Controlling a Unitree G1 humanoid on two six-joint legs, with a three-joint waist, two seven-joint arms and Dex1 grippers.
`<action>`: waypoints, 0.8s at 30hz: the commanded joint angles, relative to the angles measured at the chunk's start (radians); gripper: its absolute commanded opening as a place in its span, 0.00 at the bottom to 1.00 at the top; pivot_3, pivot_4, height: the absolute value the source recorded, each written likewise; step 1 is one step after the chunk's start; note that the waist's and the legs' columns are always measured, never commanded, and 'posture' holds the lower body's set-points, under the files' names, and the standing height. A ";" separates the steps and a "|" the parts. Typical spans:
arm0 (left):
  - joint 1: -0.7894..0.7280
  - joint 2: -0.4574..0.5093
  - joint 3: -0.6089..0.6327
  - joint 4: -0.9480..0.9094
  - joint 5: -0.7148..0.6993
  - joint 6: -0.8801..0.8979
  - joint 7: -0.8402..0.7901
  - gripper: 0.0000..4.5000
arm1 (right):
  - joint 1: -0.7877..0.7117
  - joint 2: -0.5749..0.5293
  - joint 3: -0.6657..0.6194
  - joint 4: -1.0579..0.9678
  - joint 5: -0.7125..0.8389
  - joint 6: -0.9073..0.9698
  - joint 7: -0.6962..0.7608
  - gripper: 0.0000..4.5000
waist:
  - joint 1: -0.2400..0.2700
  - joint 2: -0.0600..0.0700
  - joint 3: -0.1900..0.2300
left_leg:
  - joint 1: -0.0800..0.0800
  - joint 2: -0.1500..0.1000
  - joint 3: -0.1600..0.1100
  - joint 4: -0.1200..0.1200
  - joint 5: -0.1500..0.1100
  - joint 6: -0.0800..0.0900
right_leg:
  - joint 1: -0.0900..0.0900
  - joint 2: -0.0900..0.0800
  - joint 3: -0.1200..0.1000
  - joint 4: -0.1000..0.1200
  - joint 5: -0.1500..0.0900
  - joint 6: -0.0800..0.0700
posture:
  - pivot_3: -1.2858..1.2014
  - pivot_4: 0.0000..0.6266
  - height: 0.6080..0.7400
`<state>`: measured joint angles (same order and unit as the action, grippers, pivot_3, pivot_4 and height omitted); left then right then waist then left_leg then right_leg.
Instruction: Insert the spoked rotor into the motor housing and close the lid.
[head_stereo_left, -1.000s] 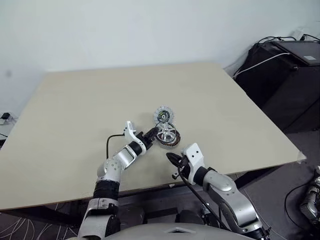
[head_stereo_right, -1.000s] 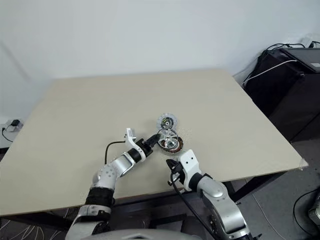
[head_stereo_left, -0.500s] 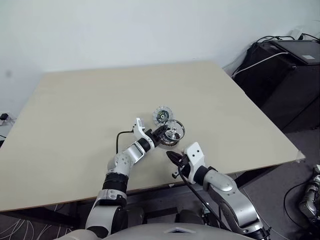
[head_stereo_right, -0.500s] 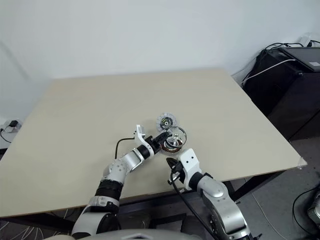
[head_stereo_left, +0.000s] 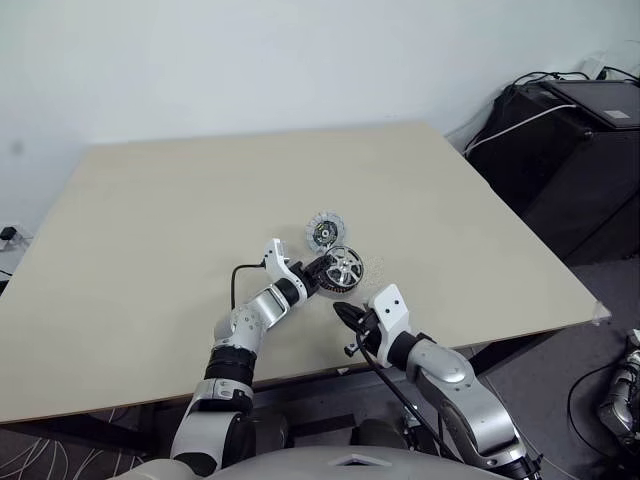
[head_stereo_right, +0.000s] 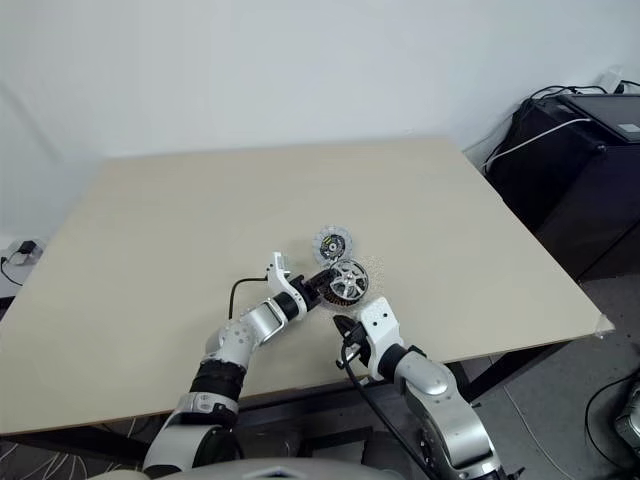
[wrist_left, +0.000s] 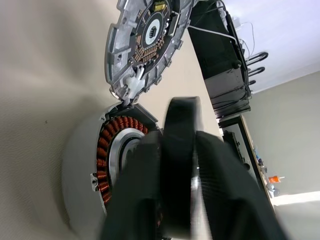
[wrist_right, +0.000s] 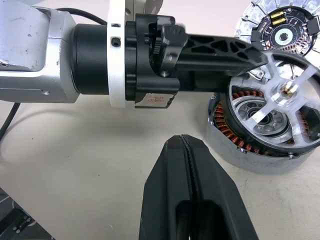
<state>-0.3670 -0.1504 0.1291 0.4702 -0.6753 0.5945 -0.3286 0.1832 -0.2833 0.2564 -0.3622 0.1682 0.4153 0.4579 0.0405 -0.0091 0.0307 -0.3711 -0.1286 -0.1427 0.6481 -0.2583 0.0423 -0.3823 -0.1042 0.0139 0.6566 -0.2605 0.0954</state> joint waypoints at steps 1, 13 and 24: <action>0.052 -0.078 -0.020 -0.013 0.005 0.006 -0.005 0.55 | -0.008 0.003 -0.014 -0.041 0.010 -0.016 -0.003 0.00 | 0.000 0.000 0.000 | 0.000 0.000 0.000 0.000 0.000 0.000 | 0.000 0.000 0.000 0.000 0.000 0.000 | 0.52 0.00 1.00; 0.107 -0.010 -0.005 -0.192 -0.003 0.019 0.009 1.00 | -0.007 0.006 -0.017 -0.039 0.013 -0.018 -0.007 0.00 | -0.008 0.001 -0.001 | 0.000 0.001 0.000 0.001 0.000 0.000 | 0.000 0.001 0.001 0.001 -0.001 0.003 | 0.52 0.00 1.00; 0.226 0.124 -0.115 -0.412 0.217 -0.310 -0.081 1.00 | -0.045 0.017 -0.010 -0.005 0.009 -0.021 0.001 0.00 | 0.003 0.001 -0.001 | 0.000 0.001 0.001 0.001 0.000 -0.001 | 0.001 0.001 0.001 0.000 0.002 -0.001 | 0.52 0.00 1.00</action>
<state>-0.1601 -0.0483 0.0657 0.1171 -0.5646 0.4423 -0.3756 0.1622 -0.2750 0.2572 -0.3593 0.1695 0.4153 0.4591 0.0433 -0.0078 0.0298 -0.3708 -0.1278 -0.1416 0.6492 -0.2582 0.0417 -0.3818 -0.1034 0.0151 0.6568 -0.2586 0.0939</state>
